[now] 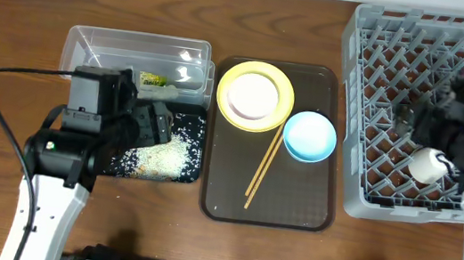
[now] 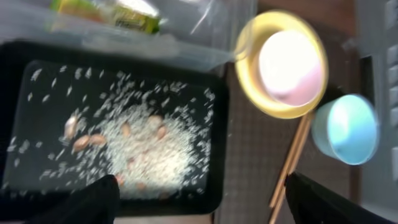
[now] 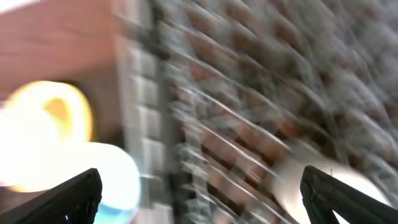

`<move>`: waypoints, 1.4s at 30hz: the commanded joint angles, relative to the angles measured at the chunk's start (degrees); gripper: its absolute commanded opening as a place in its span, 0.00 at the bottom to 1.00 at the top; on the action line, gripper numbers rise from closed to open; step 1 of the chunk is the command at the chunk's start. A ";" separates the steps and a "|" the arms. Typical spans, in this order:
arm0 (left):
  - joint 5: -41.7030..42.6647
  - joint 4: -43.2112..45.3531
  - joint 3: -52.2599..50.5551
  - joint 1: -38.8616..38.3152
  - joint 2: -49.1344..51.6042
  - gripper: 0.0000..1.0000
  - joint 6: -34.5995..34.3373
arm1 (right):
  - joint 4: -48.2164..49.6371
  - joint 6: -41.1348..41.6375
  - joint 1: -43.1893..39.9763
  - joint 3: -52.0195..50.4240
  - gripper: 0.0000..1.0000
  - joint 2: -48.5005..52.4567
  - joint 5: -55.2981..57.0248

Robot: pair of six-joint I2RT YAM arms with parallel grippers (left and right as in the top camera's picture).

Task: Sort waste into correct bins and load items into the dishwasher rack
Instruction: 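Place the white cup into the dishwasher rack with the right gripper, then grasp the light-blue bowl rim with the right gripper and lift it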

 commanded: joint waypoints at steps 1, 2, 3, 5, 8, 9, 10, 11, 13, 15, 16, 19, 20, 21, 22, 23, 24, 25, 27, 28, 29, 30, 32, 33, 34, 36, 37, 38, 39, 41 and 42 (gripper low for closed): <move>-2.62 -1.42 0.22 0.35 2.78 0.88 -0.26 | 0.79 -1.01 7.80 0.66 0.93 -0.24 -2.14; -2.62 -1.86 0.22 0.35 3.67 0.88 -0.26 | 1.09 -2.25 10.71 0.59 0.87 0.37 -0.35; -2.62 -2.14 0.22 0.35 4.50 0.88 -0.26 | 1.11 -3.65 13.57 0.57 0.83 1.18 1.49; -2.62 -2.40 0.24 0.35 5.99 0.89 -0.26 | 1.14 -5.01 19.37 0.57 0.53 3.72 6.27; -2.62 -2.51 0.24 0.35 6.97 0.89 -0.26 | 1.75 -5.03 25.64 0.57 0.30 7.98 13.14; -2.62 -2.49 0.24 0.35 7.06 0.89 -0.26 | 2.16 -5.03 27.34 0.57 0.31 9.64 15.21; -2.62 -2.47 0.22 0.35 7.10 0.89 -0.24 | 2.60 -4.98 28.50 0.57 0.32 11.04 16.96; -2.64 -2.47 0.22 0.35 7.08 0.89 -0.24 | 3.17 -4.87 29.53 0.57 0.33 12.59 18.82; -2.64 -2.49 0.22 0.35 7.08 0.89 -0.24 | 4.37 -3.91 30.67 0.57 0.36 15.41 21.77; -2.64 -2.49 0.22 0.35 7.08 0.89 -0.24 | 5.44 -3.89 31.06 0.57 0.47 18.18 22.01; -2.64 -2.49 0.24 0.35 7.08 0.89 -0.24 | 5.66 -3.89 31.04 0.57 0.48 19.34 21.84; -2.64 -2.49 0.22 0.35 7.08 0.89 -0.24 | 5.95 -3.63 31.01 0.57 0.49 22.71 22.12; -2.64 -2.47 0.22 0.35 7.08 0.89 -0.24 | 6.21 -3.19 30.91 0.57 0.49 23.96 22.60; -2.64 -2.45 0.22 0.35 7.08 0.89 -0.24 | 6.54 -2.82 30.86 0.57 0.51 25.11 23.28; -2.64 -2.45 0.22 0.35 7.08 0.89 -0.24 | 6.67 -2.82 30.82 0.57 0.51 26.01 23.74; -2.64 -2.47 0.22 0.35 7.08 0.89 -0.24 | 6.69 -2.84 30.82 0.57 0.51 27.04 24.22; -2.62 -2.49 0.22 0.35 7.08 0.89 -0.24 | 6.64 -2.84 30.77 0.57 0.51 27.80 24.52; -2.64 -2.49 0.22 0.35 7.08 0.89 -0.24 | 6.49 -2.86 30.75 0.57 0.50 28.74 24.65; -2.64 -2.49 0.22 0.35 7.08 0.89 -0.24 | 6.21 -2.86 30.62 0.57 0.50 30.16 24.65; -2.62 -2.51 0.24 0.35 7.08 0.89 -0.24 | 5.97 -2.82 30.47 0.57 0.50 30.77 24.63; -2.62 -2.54 0.22 0.35 7.08 0.89 -0.24 | 5.60 -2.60 30.27 0.57 0.50 31.06 24.63; -2.62 -2.54 0.22 0.35 7.08 0.89 -0.24 | 5.31 -2.12 30.08 0.57 0.49 31.19 24.65; -2.62 -2.56 0.24 0.35 7.08 0.89 -0.24 | 4.46 -1.97 29.64 0.59 0.46 31.12 24.63; -2.62 -2.54 0.22 0.35 7.08 0.89 -0.24 | 4.07 -1.97 29.57 0.59 0.46 30.97 24.61; -2.62 -2.54 0.22 0.35 7.08 0.89 -0.24 | 3.74 -1.97 29.55 0.59 0.46 30.77 24.59; -2.62 -2.54 0.22 0.35 7.08 0.89 -0.24 | 3.41 -1.97 29.62 0.61 0.47 29.99 24.30; -2.62 -2.54 0.24 0.35 7.08 0.89 -0.24 | 3.19 -1.99 29.70 0.72 0.49 29.31 24.15; -2.64 -2.54 0.22 0.35 7.08 0.89 -0.24 | 3.02 -1.99 29.77 0.85 0.49 28.44 24.11; -2.62 -2.54 0.22 0.35 7.08 0.89 -0.24 | 2.99 -2.01 29.83 0.98 0.49 27.17 24.11; -2.62 -2.54 0.24 0.35 7.08 0.89 -0.24 | 3.61 -2.10 29.83 1.11 0.50 24.04 24.50; -2.62 -2.54 0.22 0.35 7.08 0.89 -0.24 | 4.24 -2.29 29.70 1.11 0.50 22.71 25.14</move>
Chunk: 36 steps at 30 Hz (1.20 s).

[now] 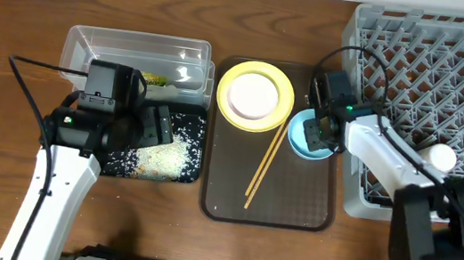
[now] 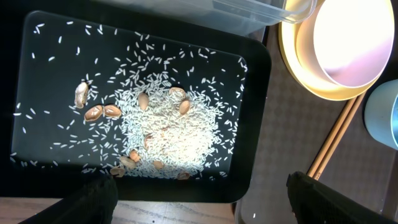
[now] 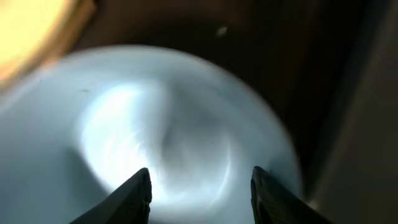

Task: Sort waste into correct bins and load items into the dishwasher rack
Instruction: 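Grasp the light-blue bowl rim with the right gripper and lift it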

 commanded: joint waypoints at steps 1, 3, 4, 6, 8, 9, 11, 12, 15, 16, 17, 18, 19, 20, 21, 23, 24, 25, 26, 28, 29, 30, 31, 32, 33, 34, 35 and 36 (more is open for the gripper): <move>-0.92 -0.22 0.22 0.35 0.00 0.89 -0.09 | 1.84 -0.02 -0.83 0.59 0.49 -7.10 2.51; -0.92 -0.22 0.22 0.35 0.00 0.89 -0.09 | 3.67 -1.51 -1.51 0.59 0.49 -8.98 4.50; -0.92 -0.22 0.22 0.35 0.00 0.89 -0.09 | 4.66 -2.45 -1.99 0.59 0.49 -9.40 5.20; -0.92 -0.24 0.22 0.35 0.00 0.89 -0.09 | 5.95 -3.74 -2.97 0.59 0.49 -9.22 5.03; -0.92 -0.24 0.24 0.35 0.00 0.89 -0.11 | 6.14 -3.76 -3.76 0.57 0.49 -7.98 3.80; -0.92 -0.22 0.22 0.35 0.00 0.89 -0.11 | 6.10 -4.02 -4.02 0.57 0.48 -6.97 1.97; -0.92 -0.22 0.22 0.35 0.00 0.89 -0.11 | 5.99 -4.81 -4.15 0.57 0.47 -4.63 -1.36; -0.92 -0.22 0.22 0.35 0.00 0.89 -0.09 | 6.01 -4.79 -4.02 0.57 0.48 -3.52 -1.90; -0.92 -0.26 0.22 0.35 0.00 0.89 -0.09 | 5.99 -4.76 -3.37 0.57 0.49 -0.37 -1.90; -0.92 -0.26 0.24 0.35 0.00 0.89 -0.11 | 5.97 -4.76 -3.13 0.57 0.51 0.37 -1.88; -0.92 -0.28 0.22 0.35 0.00 0.89 -0.09 | 5.92 -4.76 -2.91 0.57 0.51 1.09 -1.84; -0.92 -0.31 0.24 0.35 0.00 0.89 -0.09 | 5.86 -4.70 -2.78 0.57 0.52 1.66 -1.86; -0.92 -0.33 0.24 0.35 0.00 0.89 -0.09 | 5.86 -4.42 -2.73 0.57 0.52 2.14 -1.84; -0.92 -0.39 0.24 0.35 0.00 0.89 -0.09 | 5.70 -4.22 -2.73 0.57 0.52 2.29 -1.86; -0.92 -0.44 0.22 0.35 0.00 0.89 -0.09 | 5.40 -3.72 -2.73 0.55 0.52 2.36 -1.84; -0.92 -0.48 0.22 0.35 0.00 0.89 -0.09 | 5.01 -2.99 -2.73 0.48 0.49 2.34 -1.86; -0.92 -0.48 0.22 0.35 0.00 0.89 -0.09 | 4.70 -2.99 -2.73 0.48 0.48 2.34 -1.86; -0.92 -0.48 0.24 0.35 0.00 0.89 -0.09 | 4.17 -2.99 -2.73 0.48 0.46 2.34 -1.88; -0.92 -0.46 0.22 0.35 0.00 0.89 -0.09 | 3.39 -2.99 -2.73 0.50 0.42 2.34 -1.88; -0.92 -0.46 0.24 0.35 0.00 0.89 -0.09 | 1.46 -2.99 -2.73 0.48 0.27 2.34 -1.88; -0.92 -0.48 0.24 0.35 0.00 0.89 -0.09 | 0.46 -2.99 -2.73 0.48 0.18 2.34 -1.88; -0.92 -0.46 0.24 0.35 0.00 0.89 -0.09 | -0.42 -2.97 -2.73 0.50 0.09 2.34 -1.88; -0.92 -0.46 0.24 0.35 0.00 0.89 -0.09 | -0.92 -2.54 -2.73 0.50 0.02 2.34 -1.86; -0.92 -0.46 0.24 0.35 0.00 0.89 -0.09 | -1.29 -1.60 -2.75 0.50 0.02 2.32 -1.75; -0.92 -0.46 0.24 0.35 0.00 0.89 -0.09 | -1.33 -0.61 -2.75 0.50 0.01 2.29 -1.64; -0.92 -0.46 0.22 0.35 0.00 0.89 -0.11 | -1.27 0.11 -2.86 0.50 0.01 2.16 -1.64; -0.92 -0.46 0.22 0.35 0.00 0.89 -0.09 | -1.16 0.92 -2.86 0.52 0.01 1.88 -1.64; -0.92 -0.48 0.22 0.35 0.00 0.89 -0.09 | -1.27 1.09 -2.93 0.68 0.01 1.42 -1.66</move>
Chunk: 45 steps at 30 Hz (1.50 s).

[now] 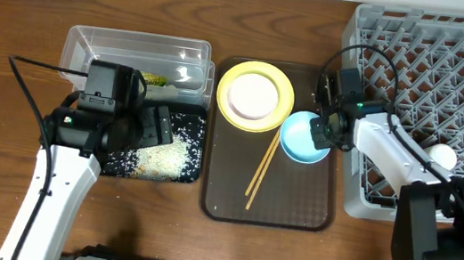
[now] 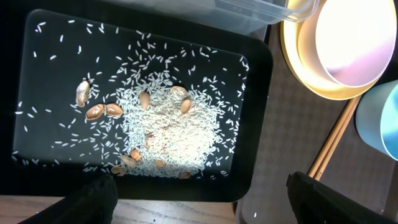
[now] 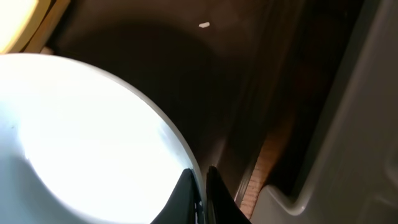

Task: Sort waste into correct bins and load items into the dishwasher rack
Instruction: 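Grasp the light-blue bowl rim with the right gripper and lift it, then place the light-blue bowl upright in the rack's back-left corner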

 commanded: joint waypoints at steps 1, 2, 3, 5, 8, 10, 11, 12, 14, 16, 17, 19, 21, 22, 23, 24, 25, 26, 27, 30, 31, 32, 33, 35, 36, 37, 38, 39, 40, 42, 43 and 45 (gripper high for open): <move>-0.74 -0.24 0.22 0.35 0.00 0.89 -0.09 | -0.59 2.56 -0.07 0.35 0.01 -0.72 1.38; -0.74 -0.24 0.22 0.35 0.00 0.89 -0.09 | -0.98 2.51 -0.11 0.70 0.01 -1.75 1.46; -0.74 -0.26 0.24 0.35 0.00 0.89 -0.09 | -1.11 2.51 -0.20 1.03 0.01 -2.93 1.97; -0.74 -0.24 0.24 0.35 0.00 0.89 -0.09 | -1.25 2.62 -0.44 2.10 0.01 -6.38 4.13; -0.74 -0.22 0.22 0.35 0.00 0.89 -0.09 | -0.15 3.13 -1.09 4.04 0.01 -12.63 11.08; -0.74 -0.22 0.24 0.35 0.00 0.89 -0.09 | 2.67 3.13 -1.44 4.79 0.01 -16.31 17.11; -0.74 -0.20 0.22 0.35 0.00 0.89 -0.09 | 4.76 3.13 -1.53 4.76 0.01 -17.79 20.04; -0.74 -0.17 0.22 0.35 0.00 0.89 -0.09 | 7.39 3.02 -1.73 4.76 0.01 -19.15 23.67; -0.74 -0.17 0.24 0.35 0.00 0.89 -0.09 | 13.88 -1.29 -2.23 4.76 0.01 -20.44 30.18; -0.74 -0.17 0.22 0.35 0.00 0.89 -0.09 | 21.79 -7.37 -2.86 4.74 0.01 -20.11 34.16; -0.74 -0.17 0.22 0.35 0.00 0.90 -0.09 | 24.81 -9.99 -3.13 4.74 0.01 -19.69 34.91; -0.74 -0.17 0.22 0.35 0.00 0.89 -0.09 | 32.96 -16.04 -4.17 4.74 0.01 -17.99 38.21; -0.74 -0.20 0.22 0.35 0.00 0.90 -0.09 | 43.50 -20.35 -5.86 4.74 0.01 -15.13 42.93; -0.74 -0.20 0.22 0.35 0.00 0.89 -0.09 | 48.22 -22.80 -6.73 4.74 0.01 -13.49 43.43; -0.74 -0.20 0.22 0.35 0.00 0.89 -0.11 | 51.58 -25.11 -7.43 4.74 0.01 -12.09 43.36; -0.72 -0.20 0.22 0.35 0.00 0.89 -0.11 | 55.15 -27.12 -8.20 4.74 0.01 -10.34 43.39; -0.74 -0.20 0.24 0.35 0.00 0.89 -0.11 | 58.36 -28.15 -8.92 4.76 0.01 -8.57 43.28; -0.72 -0.20 0.24 0.35 0.00 0.89 -0.11 | 60.63 -28.81 -9.51 4.76 0.01 -7.04 42.75; -0.72 -0.20 0.22 0.35 0.00 0.90 -0.11 | 62.86 -29.81 -10.16 4.76 0.01 -5.16 42.07; -0.72 -0.20 0.24 0.35 0.00 0.89 -0.11 | 68.78 -30.80 -11.63 4.76 0.01 0.00 41.83; -0.72 -0.22 0.22 0.35 0.00 0.89 -0.11 | 69.96 -30.80 -11.91 4.76 0.01 1.40 41.75; -0.72 -0.26 0.24 0.35 0.00 0.89 -0.11 | 70.86 -30.77 -12.07 4.76 0.01 2.93 41.27; -0.72 -0.31 0.24 0.35 0.00 0.89 -0.11 | 71.30 -30.77 -12.11 4.76 0.01 4.11 40.98; -0.72 -0.42 0.22 0.35 0.00 0.90 -0.11 | 71.76 -30.73 -12.11 4.76 0.01 6.67 40.57; -0.72 -0.42 0.22 0.35 0.00 0.89 -0.11 | 71.89 -30.73 -12.09 4.76 0.01 7.80 40.19; -0.74 -0.42 0.22 0.35 0.00 0.90 -0.11 | 71.89 -30.49 -11.96 4.76 0.01 8.63 39.85; -0.74 -0.42 0.24 0.35 0.00 0.89 -0.11 | 71.91 -29.83 -11.80 4.76 0.01 9.46 39.69; -0.74 -0.42 0.22 0.35 0.00 0.89 -0.11 | 71.91 -29.18 -11.58 4.76 0.01 10.21 39.69; -0.74 -0.42 0.24 0.35 0.00 0.89 -0.11 | 71.91 -28.48 -11.39 4.76 0.01 10.93 39.71; -0.74 -0.42 0.24 0.35 0.00 0.89 -0.11 | 71.89 -27.17 -11.15 4.76 0.01 11.65 39.71; -0.74 -0.42 0.22 0.35 0.00 0.89 -0.11 | 71.84 -26.62 -11.04 4.76 0.01 11.93 39.71; -0.74 -0.42 0.22 0.35 0.00 0.90 -0.11 | 70.53 -25.64 -10.75 4.76 0.01 12.02 39.67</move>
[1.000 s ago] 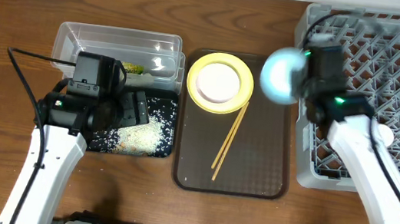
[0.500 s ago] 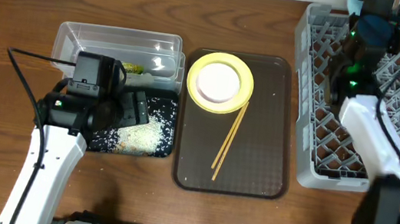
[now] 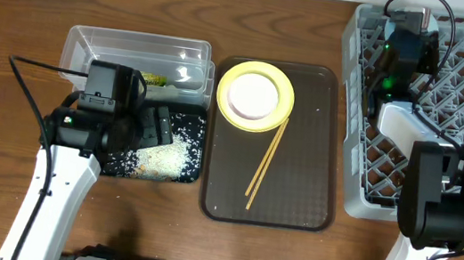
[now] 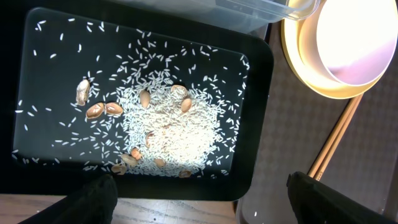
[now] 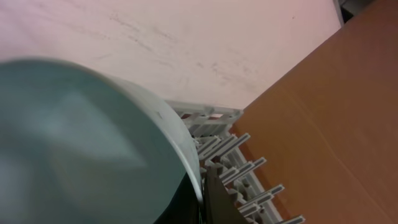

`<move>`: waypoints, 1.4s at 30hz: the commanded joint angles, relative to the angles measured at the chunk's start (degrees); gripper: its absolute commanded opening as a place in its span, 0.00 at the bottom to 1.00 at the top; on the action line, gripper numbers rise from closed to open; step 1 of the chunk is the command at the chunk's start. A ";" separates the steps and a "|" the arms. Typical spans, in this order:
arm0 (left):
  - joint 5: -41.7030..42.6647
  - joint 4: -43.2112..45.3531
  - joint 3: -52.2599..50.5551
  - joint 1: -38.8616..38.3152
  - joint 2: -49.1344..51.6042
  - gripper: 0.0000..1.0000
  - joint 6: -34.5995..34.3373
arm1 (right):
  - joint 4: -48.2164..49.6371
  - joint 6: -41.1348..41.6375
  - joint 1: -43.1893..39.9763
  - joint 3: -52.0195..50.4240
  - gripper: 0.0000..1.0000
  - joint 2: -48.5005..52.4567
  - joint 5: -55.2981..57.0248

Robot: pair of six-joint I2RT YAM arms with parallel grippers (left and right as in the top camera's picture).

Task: Sort waste into correct bins and load items into the dishwasher rack
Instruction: 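Place the light-blue bowl upright in the rack's back-left corner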

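Observation:
My right gripper (image 5: 202, 186) is shut on the rim of the pale blue bowl (image 5: 93, 143), which fills the right wrist view tilted on edge. Grey rack tines (image 5: 239, 152) show just beyond it. Overhead, the right gripper (image 3: 401, 53) is over the far left corner of the grey dishwasher rack, and the bowl is hidden under it. A yellow plate with a pink bowl (image 3: 255, 96) and a pair of chopsticks (image 3: 265, 161) lie on the brown tray (image 3: 294, 201). My left gripper (image 4: 199, 205) hangs open over the black tray of rice and peanuts (image 4: 149, 130).
A clear bin (image 3: 135, 50) holding a green wrapper (image 3: 153, 78) stands behind the black tray (image 3: 166, 153). The right arm's lower link (image 3: 439, 193) lies across the rack's near part. Wooden tabletop (image 3: 12, 29) surrounds everything.
The blue bowl has left the brown tray. My right gripper, still shut on its rim, now holds it over the rack's far left corner. The left arm has not moved.
My right gripper was over the rack near a white cup while the left hung over the rice tray. Then the right stood open at the blue bowl on the brown tray, then shut on its rim. Now the bowl is at the rack.

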 commanded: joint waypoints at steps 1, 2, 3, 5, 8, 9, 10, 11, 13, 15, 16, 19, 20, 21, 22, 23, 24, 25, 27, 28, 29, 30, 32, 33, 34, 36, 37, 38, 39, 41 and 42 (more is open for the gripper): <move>-0.72 -0.20 0.24 0.35 0.00 0.89 -0.11 | -1.53 3.93 1.09 0.07 0.01 0.48 -0.28; -0.74 -0.20 0.24 0.35 0.00 0.89 -0.11 | -2.19 4.72 1.31 0.07 0.01 0.48 -0.31; -0.74 -0.20 0.26 0.35 0.00 0.89 -0.11 | -2.60 4.98 1.53 0.07 0.01 0.48 -0.28; -0.74 -0.20 0.26 0.35 0.00 0.89 -0.11 | -3.48 5.64 2.08 0.07 0.01 0.48 -0.33; -0.72 -0.22 0.24 0.35 0.00 0.90 -0.11 | -2.64 6.47 2.54 0.07 0.01 0.48 -0.07; -0.72 -0.22 0.26 0.35 0.00 0.89 -0.11 | -1.20 6.47 2.54 0.07 0.01 0.48 0.39; -0.72 -0.22 0.24 0.35 0.00 0.89 -0.11 | 0.55 6.43 2.54 0.07 0.01 0.48 0.57; -0.72 -0.26 0.24 0.35 0.00 0.89 -0.11 | 2.23 6.25 2.51 0.07 0.01 0.48 0.57; -0.72 -0.37 0.26 0.35 0.00 0.89 -0.11 | 4.66 4.79 2.40 0.07 0.01 0.48 0.55; -0.72 -0.50 0.24 0.35 0.00 0.90 -0.11 | 4.85 4.48 2.34 0.07 0.01 0.48 0.55; -0.72 -0.59 0.26 0.35 0.00 0.89 -0.11 | 4.20 4.48 2.32 0.07 0.01 0.48 0.55; -0.72 -0.63 0.26 0.35 0.00 0.89 -0.11 | 1.27 4.83 1.97 0.07 0.01 0.48 0.33; -0.72 -0.63 0.26 0.35 0.00 0.89 -0.11 | 0.66 5.20 1.79 0.07 0.01 0.50 0.35; -0.72 -0.66 0.24 0.35 0.00 0.90 -0.11 | 0.28 5.49 1.62 0.07 0.01 0.50 0.33; -0.72 -0.76 0.24 0.35 0.00 0.89 -0.11 | 0.17 5.86 1.46 0.07 0.01 0.55 0.39; -0.72 -0.85 0.24 0.35 0.00 0.89 -0.11 | 0.22 5.84 1.27 0.07 0.01 0.55 0.70; -0.70 -1.01 0.24 0.35 0.00 0.90 -0.15 | 0.48 5.86 1.16 0.07 0.01 0.55 1.36; -0.70 -1.27 0.24 0.35 0.00 0.90 -0.35 | 1.14 5.86 0.98 0.07 0.01 0.55 2.25; -0.72 -1.68 0.26 0.35 0.02 0.89 -0.35 | 2.19 5.81 0.83 0.07 0.01 0.55 2.78; -0.72 -1.90 0.24 0.35 0.00 0.90 -0.35 | 2.95 5.79 0.81 0.07 0.01 0.55 2.80; -0.72 -2.01 0.26 0.35 0.00 0.89 -0.35 | 3.54 5.79 0.81 0.07 0.01 0.55 2.78; -0.72 -2.14 0.24 0.35 0.00 0.90 -0.35 | 4.13 5.79 0.83 0.07 0.01 0.55 2.78; -0.70 -2.16 0.24 0.35 0.00 0.89 -0.35 | 4.55 5.79 0.83 0.07 0.01 0.55 2.71; -0.70 -2.19 0.24 0.35 0.00 0.90 -0.35 | 4.55 5.79 0.83 0.07 0.01 0.55 2.71; -0.70 -2.16 0.24 0.35 0.00 0.89 -0.35 | 4.52 5.79 0.83 0.07 0.01 0.55 2.71; -0.70 -2.12 0.24 0.35 0.00 0.90 -0.35 | 4.55 5.79 0.81 0.07 0.01 0.83 2.71; -0.72 -2.12 0.24 0.35 0.00 0.89 -0.35 | 4.52 5.79 0.81 0.07 0.01 0.96 2.71; -0.72 -2.10 0.26 0.35 0.00 0.90 -0.35 | 4.50 5.79 0.81 0.07 0.01 1.29 2.71; -0.72 -2.10 0.24 0.35 0.00 0.89 -0.35 | 4.24 5.79 0.83 0.07 0.01 1.53 2.71; -0.72 -2.12 0.26 0.35 0.00 0.90 -0.35 | 4.04 5.77 0.94 0.07 0.01 2.32 2.82; -0.72 -2.10 0.24 0.35 0.00 0.89 -0.35 | 3.96 5.77 0.98 0.07 0.01 2.67 2.97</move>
